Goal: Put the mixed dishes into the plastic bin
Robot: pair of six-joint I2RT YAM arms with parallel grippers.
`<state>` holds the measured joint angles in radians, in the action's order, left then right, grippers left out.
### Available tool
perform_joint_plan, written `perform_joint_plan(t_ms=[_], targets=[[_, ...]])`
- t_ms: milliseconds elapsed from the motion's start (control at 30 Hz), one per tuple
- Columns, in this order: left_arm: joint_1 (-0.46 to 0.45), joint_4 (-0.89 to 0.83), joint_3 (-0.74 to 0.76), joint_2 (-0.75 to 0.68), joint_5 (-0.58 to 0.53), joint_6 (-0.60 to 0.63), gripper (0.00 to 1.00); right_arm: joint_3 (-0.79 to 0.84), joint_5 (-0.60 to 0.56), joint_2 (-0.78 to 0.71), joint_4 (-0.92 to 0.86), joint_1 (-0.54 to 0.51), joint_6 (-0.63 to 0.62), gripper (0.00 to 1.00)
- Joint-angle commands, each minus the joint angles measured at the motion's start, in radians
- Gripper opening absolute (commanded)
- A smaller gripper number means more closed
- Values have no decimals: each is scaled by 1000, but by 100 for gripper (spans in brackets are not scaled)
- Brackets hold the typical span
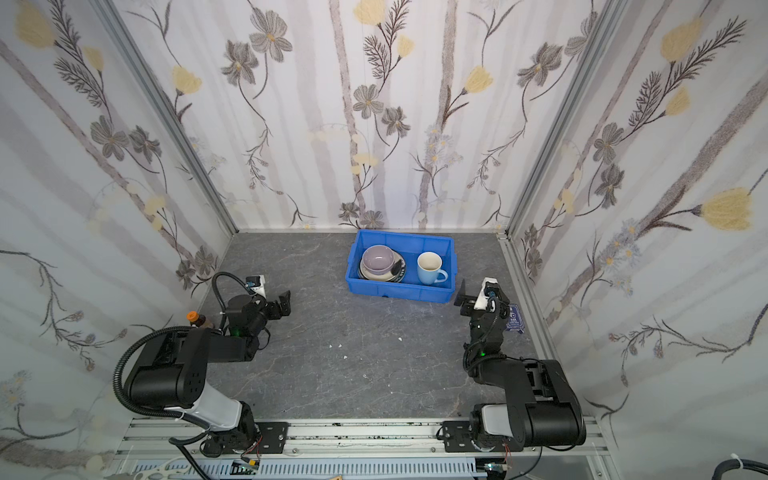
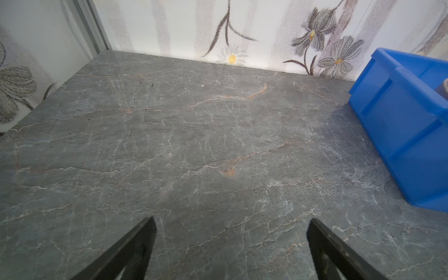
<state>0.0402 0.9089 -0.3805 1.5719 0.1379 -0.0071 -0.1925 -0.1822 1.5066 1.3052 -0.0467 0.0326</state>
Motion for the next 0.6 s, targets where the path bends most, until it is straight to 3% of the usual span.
perform_joint_plan(t_ms=[0,567], targets=[[0,13,-8,0,-6,1,100,-3,15,3,14,-1,-13,100],[-2,12,-8,2,-8,1,100,-7,30,3,11,-1,-16,100]])
